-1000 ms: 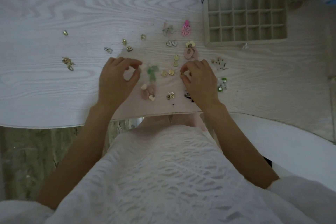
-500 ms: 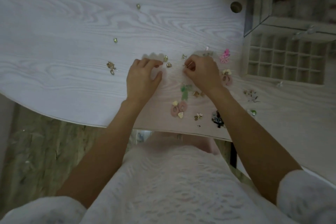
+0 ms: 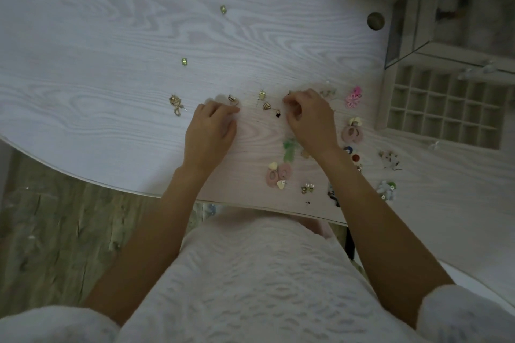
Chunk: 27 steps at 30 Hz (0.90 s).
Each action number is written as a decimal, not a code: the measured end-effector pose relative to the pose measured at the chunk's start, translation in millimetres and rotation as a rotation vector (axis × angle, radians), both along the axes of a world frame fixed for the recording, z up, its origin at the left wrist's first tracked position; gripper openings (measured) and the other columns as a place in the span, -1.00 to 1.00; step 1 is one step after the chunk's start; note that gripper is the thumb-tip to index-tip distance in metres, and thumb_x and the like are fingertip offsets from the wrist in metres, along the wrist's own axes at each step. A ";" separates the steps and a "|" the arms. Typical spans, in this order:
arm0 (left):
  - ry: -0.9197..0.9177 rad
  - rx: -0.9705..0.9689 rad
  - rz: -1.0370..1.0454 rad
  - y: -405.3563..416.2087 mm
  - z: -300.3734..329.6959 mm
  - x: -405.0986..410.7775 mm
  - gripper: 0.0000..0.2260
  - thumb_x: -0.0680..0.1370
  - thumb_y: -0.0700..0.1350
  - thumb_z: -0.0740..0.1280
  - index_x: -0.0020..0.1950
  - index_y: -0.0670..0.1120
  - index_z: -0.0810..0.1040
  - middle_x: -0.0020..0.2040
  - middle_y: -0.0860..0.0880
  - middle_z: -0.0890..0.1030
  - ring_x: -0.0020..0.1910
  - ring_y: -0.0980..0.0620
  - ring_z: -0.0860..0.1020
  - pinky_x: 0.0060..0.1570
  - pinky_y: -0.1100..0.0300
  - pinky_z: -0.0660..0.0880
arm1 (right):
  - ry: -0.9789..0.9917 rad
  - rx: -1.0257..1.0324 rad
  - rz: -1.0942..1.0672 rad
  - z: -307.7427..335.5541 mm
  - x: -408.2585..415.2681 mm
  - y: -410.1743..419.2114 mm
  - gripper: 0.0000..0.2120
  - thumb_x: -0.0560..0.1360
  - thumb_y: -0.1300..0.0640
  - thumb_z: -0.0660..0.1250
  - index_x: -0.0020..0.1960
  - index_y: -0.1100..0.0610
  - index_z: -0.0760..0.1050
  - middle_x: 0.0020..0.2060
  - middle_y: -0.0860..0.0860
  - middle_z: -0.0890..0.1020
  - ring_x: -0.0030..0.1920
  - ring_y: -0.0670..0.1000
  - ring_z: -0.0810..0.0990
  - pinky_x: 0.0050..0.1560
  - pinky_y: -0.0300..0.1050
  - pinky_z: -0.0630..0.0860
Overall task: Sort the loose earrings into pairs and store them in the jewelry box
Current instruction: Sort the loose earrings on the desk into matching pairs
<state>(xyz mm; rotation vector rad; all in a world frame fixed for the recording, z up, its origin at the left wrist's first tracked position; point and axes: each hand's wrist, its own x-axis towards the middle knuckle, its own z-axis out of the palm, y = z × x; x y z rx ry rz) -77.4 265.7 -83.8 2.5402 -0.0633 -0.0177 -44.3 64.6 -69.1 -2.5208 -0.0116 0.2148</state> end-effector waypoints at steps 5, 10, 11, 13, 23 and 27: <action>0.016 -0.018 0.157 11.7 7.5 -7.9 -0.78 0.48 -0.19 0.33 0.12 -0.12 0.57 0.03 -0.10 0.59 -0.01 -0.09 0.52 -0.08 0.18 0.38 | 0.016 0.003 0.038 1.3 -0.9 16.0 -0.81 0.48 0.31 0.27 0.06 0.21 0.57 -0.04 0.12 0.57 -0.11 -0.01 0.51 -0.13 -0.25 0.37; -0.059 -0.017 0.341 29.3 9.9 -25.2 -0.77 0.48 -0.18 0.33 0.14 -0.10 0.55 0.05 -0.07 0.59 -0.01 -0.09 0.49 -0.10 0.25 0.34 | 0.027 0.016 0.067 1.4 -11.4 26.6 -0.79 0.44 0.33 0.29 0.05 0.21 0.57 -0.03 0.11 0.57 -0.06 0.01 0.52 -0.12 -0.29 0.31; -0.063 -0.025 0.377 34.7 8.6 -27.0 -0.73 0.47 -0.18 0.33 0.17 -0.10 0.53 0.07 -0.09 0.57 0.01 -0.09 0.49 -0.07 0.24 0.35 | 0.027 0.022 0.069 0.7 -13.5 27.9 -0.80 0.45 0.32 0.30 0.05 0.21 0.57 -0.03 0.10 0.57 -0.06 0.01 0.52 -0.12 -0.30 0.31; -0.021 -0.071 0.452 47.1 8.4 -26.6 -0.65 0.47 -0.16 0.34 0.26 -0.12 0.47 0.13 -0.12 0.52 0.05 -0.08 0.47 0.02 0.16 0.40 | 0.023 0.030 0.076 -0.8 -16.1 31.5 -0.81 0.45 0.32 0.31 0.05 0.21 0.57 -0.03 0.11 0.57 -0.06 0.02 0.53 -0.10 -0.29 0.32; 0.136 -0.158 0.415 55.1 8.0 -3.9 -0.66 0.47 -0.15 0.36 0.24 -0.03 0.51 0.12 -0.09 0.50 0.00 0.05 0.51 0.05 0.37 0.32 | 0.003 0.045 0.135 -2.3 -13.7 44.5 -0.77 0.42 0.40 0.29 0.05 0.25 0.55 -0.04 0.14 0.55 -0.11 -0.08 0.46 -0.14 -0.40 0.29; 0.131 -0.154 0.383 49.5 7.6 -2.2 -0.77 0.50 -0.18 0.32 0.15 -0.04 0.58 0.01 -0.04 0.57 -0.10 0.09 0.52 -0.03 0.35 0.37 | 0.020 0.039 0.134 -0.4 -13.9 45.2 -0.76 0.43 0.39 0.27 0.07 0.24 0.54 -0.02 0.13 0.53 -0.13 -0.11 0.42 -0.16 -0.39 0.27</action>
